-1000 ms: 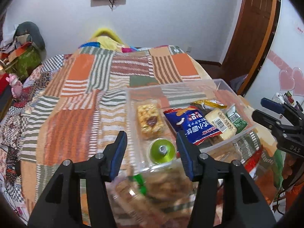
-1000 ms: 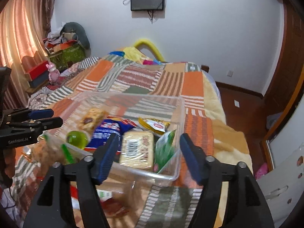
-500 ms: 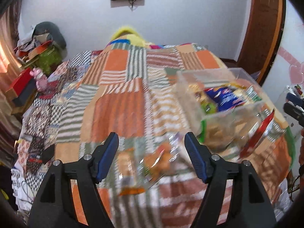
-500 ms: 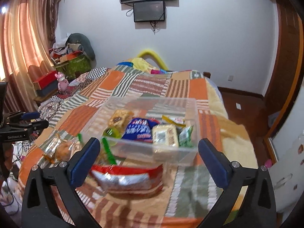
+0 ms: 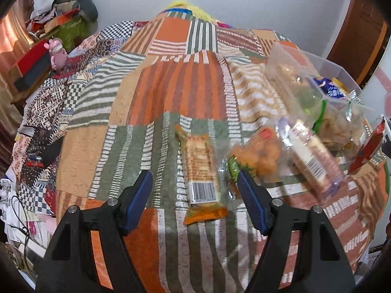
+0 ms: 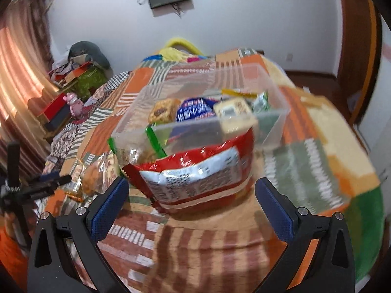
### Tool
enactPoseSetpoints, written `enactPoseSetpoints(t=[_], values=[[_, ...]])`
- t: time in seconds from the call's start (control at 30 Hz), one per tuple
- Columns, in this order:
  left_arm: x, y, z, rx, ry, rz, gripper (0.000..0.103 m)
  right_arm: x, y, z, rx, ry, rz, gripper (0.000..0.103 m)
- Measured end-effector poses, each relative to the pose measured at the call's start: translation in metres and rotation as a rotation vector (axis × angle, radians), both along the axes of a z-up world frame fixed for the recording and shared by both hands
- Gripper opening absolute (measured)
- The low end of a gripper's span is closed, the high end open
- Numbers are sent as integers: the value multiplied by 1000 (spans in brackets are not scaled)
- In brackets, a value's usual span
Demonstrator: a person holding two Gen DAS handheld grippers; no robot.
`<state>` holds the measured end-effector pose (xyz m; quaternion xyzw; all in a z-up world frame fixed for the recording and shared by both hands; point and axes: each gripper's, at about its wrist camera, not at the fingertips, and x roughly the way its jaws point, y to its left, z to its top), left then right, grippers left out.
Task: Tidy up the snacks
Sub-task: 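Grasp the wrapped bar with the left tool while the right tool grasps the red chip bag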
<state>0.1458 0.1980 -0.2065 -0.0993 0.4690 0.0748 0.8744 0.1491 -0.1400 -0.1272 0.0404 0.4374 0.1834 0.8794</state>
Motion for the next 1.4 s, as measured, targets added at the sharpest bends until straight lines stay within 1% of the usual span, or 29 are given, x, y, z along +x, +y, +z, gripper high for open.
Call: enactPoseSetpoints(t=[0.07, 0.13, 0.23, 0.33, 0.4, 0.47, 0.5, 0.53, 0.57, 0.6, 0.63, 0.67, 0.73, 0.77, 0.8, 0.87, 0.9, 0.97, 1.07, 1.1, 1.2, 1.23, 1.27, 1.4], values=[[1, 1, -7, 1, 6, -9, 71, -2, 5, -4, 0, 12, -18, 103], [3, 1, -11, 6, 7, -16, 71, -2, 12, -8, -22, 17, -27, 103], [7, 2, -18, 14, 4, -17, 71, -1, 23, -12, -93, 2, -30, 103], [11, 4, -25, 5, 6, -14, 70, 2, 30, -15, -180, -31, -65, 103], [14, 6, -29, -1, 3, -9, 64, 4, 31, -17, -223, -43, -100, 103], [16, 7, -32, -10, -1, -3, 59, 8, 30, -20, -234, -42, -116, 103], [17, 8, -33, -15, -4, 0, 58, 10, 29, -20, -236, -40, -123, 103], [18, 8, -34, -17, -6, 3, 54, 11, 28, -21, -242, -40, -132, 103], [19, 8, -35, -12, -10, 6, 46, 13, 28, -22, -251, -41, -139, 103], [20, 7, -36, 2, -10, 9, 43, 14, 28, -22, -259, -45, -144, 103], [20, 7, -37, 11, -9, 11, 36, 15, 27, -22, -258, -51, -148, 103], [20, 7, -38, 17, -11, 15, 33, 15, 27, -21, -256, -57, -151, 103], [18, 7, -36, 14, -20, 15, 31, 16, 23, -20, -251, -64, -155, 101], [16, 8, -35, 12, -25, 16, 30, 14, 21, -19, -248, -70, -156, 96], [15, 8, -33, 10, -29, 15, 30, 13, 18, -19, -244, -75, -152, 92], [12, 8, -29, 12, -38, 12, 29, 11, 17, -17, -250, -86, -148, 77], [10, 7, -25, 13, -44, 9, 28, 8, 15, -16, -253, -96, -147, 74], [6, 5, -18, 20, -59, 3, 28, 4, 12, -13, -260, -113, -138, 62], [1, -1, -6, 44, -83, -8, 28, 0, 7, -9, -251, -120, -114, 54], [0, -3, -2, 49, -90, -11, 28, -3, 4, -7, -247, -124, -109, 53], [-5, -10, 11, 52, -113, -20, 28, -9, -7, -1, -228, -131, -103, 45], [-5, -12, 13, 51, -118, -22, 28, -12, -12, 2, -218, -134, -100, 40], [-6, -15, 17, 52, -124, -26, 28, -14, -14, 5, -213, -139, -96, 36], [-9, -29, 32, 56, -148, -45, 28, -20, -26, 17, -183, -157, -81, 32]])
